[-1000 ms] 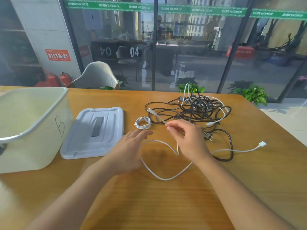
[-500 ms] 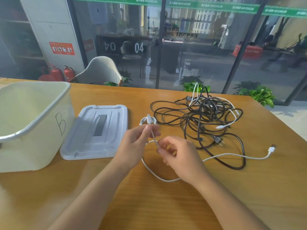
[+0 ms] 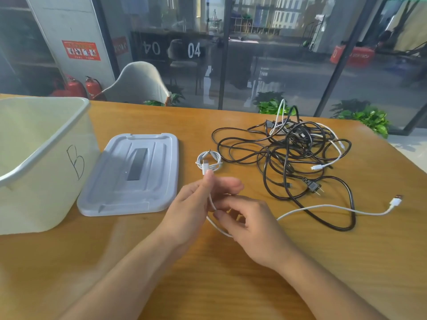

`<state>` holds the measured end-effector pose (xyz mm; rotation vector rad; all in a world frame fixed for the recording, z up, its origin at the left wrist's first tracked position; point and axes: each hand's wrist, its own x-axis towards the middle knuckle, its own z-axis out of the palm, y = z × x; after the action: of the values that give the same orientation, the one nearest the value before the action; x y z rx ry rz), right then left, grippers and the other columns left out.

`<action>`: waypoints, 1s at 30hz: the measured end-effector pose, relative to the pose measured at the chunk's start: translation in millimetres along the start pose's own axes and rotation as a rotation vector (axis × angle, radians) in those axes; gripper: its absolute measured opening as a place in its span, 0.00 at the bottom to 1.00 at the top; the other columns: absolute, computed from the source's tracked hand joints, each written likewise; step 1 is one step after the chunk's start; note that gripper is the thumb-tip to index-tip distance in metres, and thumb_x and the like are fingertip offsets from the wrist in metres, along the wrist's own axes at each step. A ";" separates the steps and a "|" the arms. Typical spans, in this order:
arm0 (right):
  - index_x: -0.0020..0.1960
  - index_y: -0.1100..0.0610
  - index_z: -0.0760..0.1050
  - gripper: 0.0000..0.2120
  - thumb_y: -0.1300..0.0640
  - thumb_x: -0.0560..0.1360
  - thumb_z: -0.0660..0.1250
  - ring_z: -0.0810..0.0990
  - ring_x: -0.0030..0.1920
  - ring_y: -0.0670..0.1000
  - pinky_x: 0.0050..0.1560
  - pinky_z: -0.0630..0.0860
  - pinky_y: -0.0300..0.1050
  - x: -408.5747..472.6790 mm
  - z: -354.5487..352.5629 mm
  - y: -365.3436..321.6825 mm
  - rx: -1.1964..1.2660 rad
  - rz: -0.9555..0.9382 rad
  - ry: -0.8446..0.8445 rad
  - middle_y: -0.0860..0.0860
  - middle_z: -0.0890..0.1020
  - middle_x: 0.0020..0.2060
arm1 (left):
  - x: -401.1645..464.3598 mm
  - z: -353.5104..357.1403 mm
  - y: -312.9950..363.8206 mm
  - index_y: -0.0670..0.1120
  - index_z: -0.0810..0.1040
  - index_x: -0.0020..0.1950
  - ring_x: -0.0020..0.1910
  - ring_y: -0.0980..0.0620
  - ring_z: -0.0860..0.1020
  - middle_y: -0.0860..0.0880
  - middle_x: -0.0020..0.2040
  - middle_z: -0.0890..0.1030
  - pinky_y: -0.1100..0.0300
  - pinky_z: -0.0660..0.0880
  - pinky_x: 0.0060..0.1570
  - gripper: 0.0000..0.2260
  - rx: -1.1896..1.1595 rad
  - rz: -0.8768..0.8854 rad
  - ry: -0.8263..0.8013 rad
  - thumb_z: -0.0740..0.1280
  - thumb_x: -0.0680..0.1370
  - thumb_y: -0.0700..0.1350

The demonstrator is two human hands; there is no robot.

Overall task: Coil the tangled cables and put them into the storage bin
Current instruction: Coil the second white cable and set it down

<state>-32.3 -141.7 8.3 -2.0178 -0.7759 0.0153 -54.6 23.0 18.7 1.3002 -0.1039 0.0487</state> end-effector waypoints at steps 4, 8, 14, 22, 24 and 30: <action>0.53 0.53 0.82 0.09 0.58 0.86 0.63 0.76 0.34 0.45 0.40 0.72 0.40 0.3 -5.9 0.7 0.029 0.001 -0.102 0.43 0.82 0.39 | -2.1 -1.3 10.7 0.45 0.86 0.55 0.60 0.44 0.83 0.40 0.57 0.85 0.52 0.79 0.48 0.25 -0.253 -0.048 -0.045 0.55 0.86 0.60; 0.56 0.50 0.81 0.12 0.56 0.87 0.59 0.76 0.34 0.45 0.40 0.69 0.36 2.8 -22.4 6.4 -0.107 -0.016 -0.312 0.44 0.83 0.37 | -5.0 -3.7 19.2 0.47 0.86 0.46 0.46 0.48 0.83 0.45 0.47 0.85 0.60 0.78 0.41 0.25 -0.395 -0.078 -0.079 0.54 0.86 0.58; 0.47 0.39 0.81 0.16 0.35 0.83 0.57 0.77 0.36 0.42 0.39 0.69 0.33 7.5 -50.5 20.5 -0.269 0.071 -0.327 0.43 0.81 0.35 | -8.7 -0.9 25.1 0.48 0.86 0.43 0.24 0.55 0.74 0.46 0.44 0.85 0.64 0.63 0.26 0.24 -0.352 -0.083 -0.121 0.55 0.84 0.58; 0.39 0.46 0.80 0.21 0.30 0.76 0.63 0.74 0.41 0.43 0.43 0.68 0.38 7.2 -66.8 17.5 -0.536 -0.095 0.126 0.40 0.74 0.31 | -14.6 -0.5 23.1 0.44 0.86 0.55 0.26 0.52 0.78 0.40 0.58 0.86 0.66 0.62 0.22 0.25 0.000 -0.170 -0.305 0.55 0.85 0.59; 0.36 0.49 0.79 0.20 0.35 0.77 0.67 0.73 0.34 0.46 0.37 0.66 0.37 4.6 -60.3 5.0 -0.511 -0.171 0.292 0.41 0.73 0.27 | -15.3 2.5 19.3 0.43 0.86 0.56 0.32 0.50 0.82 0.42 0.59 0.86 0.64 0.64 0.24 0.25 0.131 -0.153 -0.312 0.54 0.86 0.58; 0.37 0.49 0.80 0.17 0.44 0.82 0.68 0.69 0.27 0.42 0.32 0.67 0.35 -2.9 -37.0 -15.0 0.078 0.068 0.142 0.43 0.74 0.26 | -13.0 6.4 4.9 0.45 0.86 0.57 0.50 0.50 0.86 0.50 0.53 0.88 0.59 0.80 0.47 0.24 0.440 -0.087 -0.190 0.56 0.85 0.58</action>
<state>-31.0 -166.4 39.7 -1.9476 -0.6073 -0.0574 -68.2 18.4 23.8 1.7464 -0.2076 -0.1336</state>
